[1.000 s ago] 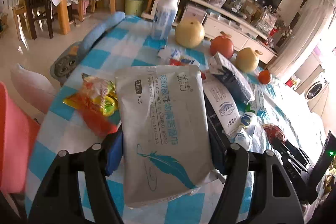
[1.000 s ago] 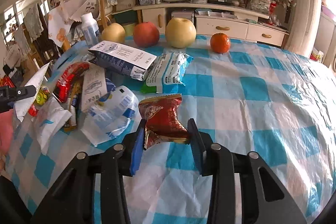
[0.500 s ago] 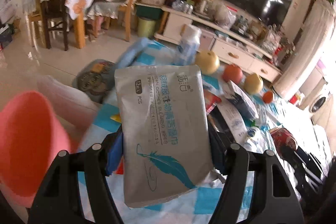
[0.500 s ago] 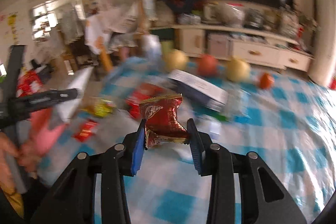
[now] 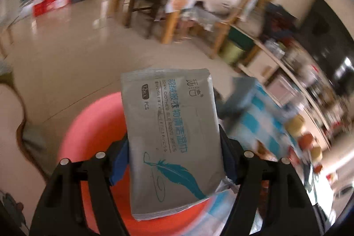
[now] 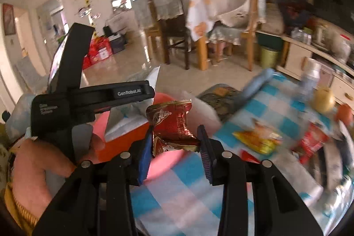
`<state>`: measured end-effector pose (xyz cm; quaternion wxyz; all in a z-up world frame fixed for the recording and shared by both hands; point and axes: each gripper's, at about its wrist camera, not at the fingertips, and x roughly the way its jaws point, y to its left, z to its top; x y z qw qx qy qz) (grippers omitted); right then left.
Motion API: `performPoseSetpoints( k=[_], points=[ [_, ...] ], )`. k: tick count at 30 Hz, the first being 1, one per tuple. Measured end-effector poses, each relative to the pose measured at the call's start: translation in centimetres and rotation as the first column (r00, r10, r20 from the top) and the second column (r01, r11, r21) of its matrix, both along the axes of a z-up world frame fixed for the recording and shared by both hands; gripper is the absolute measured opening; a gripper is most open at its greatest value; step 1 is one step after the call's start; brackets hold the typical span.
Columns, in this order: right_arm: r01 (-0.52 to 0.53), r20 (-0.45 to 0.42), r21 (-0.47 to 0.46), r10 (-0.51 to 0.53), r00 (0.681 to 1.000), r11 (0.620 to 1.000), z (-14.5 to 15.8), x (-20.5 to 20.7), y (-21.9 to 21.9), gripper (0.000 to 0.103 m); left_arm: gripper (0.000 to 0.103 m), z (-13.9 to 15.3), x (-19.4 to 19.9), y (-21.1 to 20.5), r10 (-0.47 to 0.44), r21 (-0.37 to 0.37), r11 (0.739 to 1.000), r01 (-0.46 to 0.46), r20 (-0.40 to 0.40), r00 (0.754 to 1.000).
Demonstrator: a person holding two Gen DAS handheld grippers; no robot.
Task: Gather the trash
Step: 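Carry both held items over the pink basin and open both grippers, then bring both empty grippers back over the table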
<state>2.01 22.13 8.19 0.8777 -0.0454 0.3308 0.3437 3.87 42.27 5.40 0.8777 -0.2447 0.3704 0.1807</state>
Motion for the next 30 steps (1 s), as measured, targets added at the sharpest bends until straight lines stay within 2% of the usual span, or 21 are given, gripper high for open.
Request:
performPoseSetpoints(
  k=[1,2,3,5,9,11,14,17,20,23,26,30],
  points=[
    [-0.022,-0.013,0.002,0.022,1.000,1.000,-0.4,0.3,1.2,0.042,0.075,-0.3,-0.1,0.9,0.028,-0.004,1.000,-0.028,-0.010,1.000],
    [-0.034,-0.020,-0.001,0.034,0.999,0.999,-1.0,0.7,2.5,0.047,0.078,-0.5,-0.2,1.8,0.061,-0.003,0.998,-0.061,-0.017,0.998],
    [-0.036,-0.034,-0.012,0.036,0.999,0.999,-1.8,1.2,3.7,0.059,0.080,-0.7,-0.3,2.5,0.091,0.002,0.996,-0.091,-0.024,0.996],
    [-0.045,-0.075,0.009,0.046,0.996,0.999,-2.8,1.7,4.4,0.066,0.083,-0.8,-0.5,3.3,0.118,0.011,0.993,-0.117,-0.023,0.993],
    [0.056,-0.082,0.041,-0.052,0.995,0.998,-3.4,0.7,2.1,0.085,0.090,0.0,-0.6,3.1,0.130,0.055,0.990,-0.132,0.044,0.991],
    [0.110,-0.083,0.052,-0.106,0.991,0.993,-3.8,0.0,0.3,0.089,0.093,0.8,-0.8,1.9,0.115,0.103,0.987,-0.126,0.112,0.987],
    [0.168,-0.088,0.043,-0.164,0.983,0.985,-4.2,-1.5,-3.0,0.089,0.093,1.8,-0.8,-0.8,0.025,0.182,0.981,-0.066,0.216,0.976],
    [0.227,-0.085,0.024,-0.224,0.971,0.974,-4.6,-2.9,-5.9,0.089,0.093,2.4,-0.9,-3.5,-0.084,0.218,0.976,0.014,0.317,0.945],
    [0.263,-0.086,0.013,-0.261,0.962,0.965,-5.1,-4.0,-8.2,0.089,0.093,3.0,-0.8,-6.3,-0.171,0.257,0.963,0.078,0.365,0.915],
    [0.285,-0.071,0.006,-0.284,0.956,0.958,-5.0,-5.4,-10.3,0.090,0.093,3.6,-0.4,-9.3,-0.260,0.337,0.931,0.142,0.338,0.905],
    [0.301,-0.042,0.006,-0.301,0.953,0.954,-4.7,-7.0,-11.8,0.093,0.093,3.8,0.1,-12.1,-0.313,0.423,0.887,0.182,0.265,0.912],
    [0.324,0.012,-0.027,-0.323,0.946,0.946,-4.7,-9.3,-13.2,0.095,0.093,3.5,0.4,-14.7,-0.413,0.444,0.848,0.289,0.214,0.885]
  ],
)
